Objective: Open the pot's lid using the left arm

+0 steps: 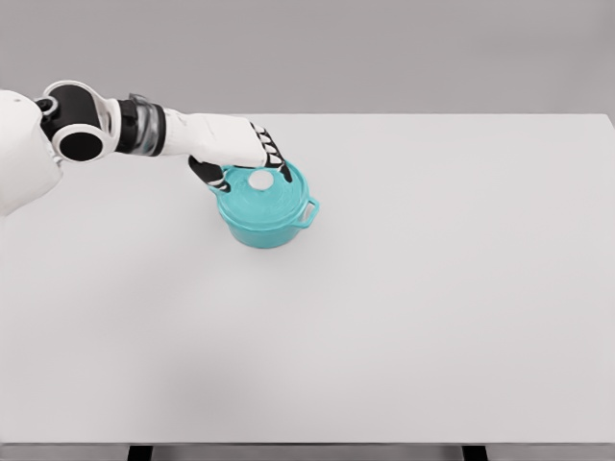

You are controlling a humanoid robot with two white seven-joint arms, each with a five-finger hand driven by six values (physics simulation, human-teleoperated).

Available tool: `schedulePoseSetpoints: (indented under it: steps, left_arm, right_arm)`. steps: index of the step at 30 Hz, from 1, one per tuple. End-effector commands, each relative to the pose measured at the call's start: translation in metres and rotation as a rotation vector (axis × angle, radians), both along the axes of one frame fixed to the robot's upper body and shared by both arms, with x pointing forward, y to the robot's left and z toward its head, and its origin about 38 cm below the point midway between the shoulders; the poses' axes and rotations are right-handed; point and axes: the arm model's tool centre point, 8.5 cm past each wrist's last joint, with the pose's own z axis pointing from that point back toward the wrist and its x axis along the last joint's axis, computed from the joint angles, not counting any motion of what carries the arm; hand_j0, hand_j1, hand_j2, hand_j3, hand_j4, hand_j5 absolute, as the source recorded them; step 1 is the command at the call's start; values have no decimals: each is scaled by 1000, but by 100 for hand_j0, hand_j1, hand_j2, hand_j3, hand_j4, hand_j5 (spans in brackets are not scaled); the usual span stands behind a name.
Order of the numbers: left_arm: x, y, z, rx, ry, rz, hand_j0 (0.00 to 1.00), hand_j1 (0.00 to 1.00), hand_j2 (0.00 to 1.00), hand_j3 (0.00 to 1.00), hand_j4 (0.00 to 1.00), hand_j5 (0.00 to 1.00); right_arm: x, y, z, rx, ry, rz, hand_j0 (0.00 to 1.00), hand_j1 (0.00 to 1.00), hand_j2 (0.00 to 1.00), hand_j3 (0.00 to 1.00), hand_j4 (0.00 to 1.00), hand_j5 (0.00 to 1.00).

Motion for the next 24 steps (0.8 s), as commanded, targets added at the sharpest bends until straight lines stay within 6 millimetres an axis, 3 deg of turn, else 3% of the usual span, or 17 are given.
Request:
schedulePoseSetpoints:
  steps: [1, 14, 24]
  left_arm:
    - [1, -4, 0, -9, 0, -2, 80, 80, 80, 80, 80, 80]
    - [3, -13, -14, 17, 22, -7, 75, 75, 75, 75, 75, 75]
    - [3, -11, -16, 35, 13, -7, 60, 60, 60, 60, 60, 60]
  right_arm:
    - [0, 0, 0, 0, 0, 0, 100, 100, 100, 100, 100, 100]
    - [0, 0, 0, -1, 1, 0, 100, 100, 100, 100, 100, 100]
    - [0, 0, 0, 0, 0, 0, 100, 100, 100, 100, 100, 100]
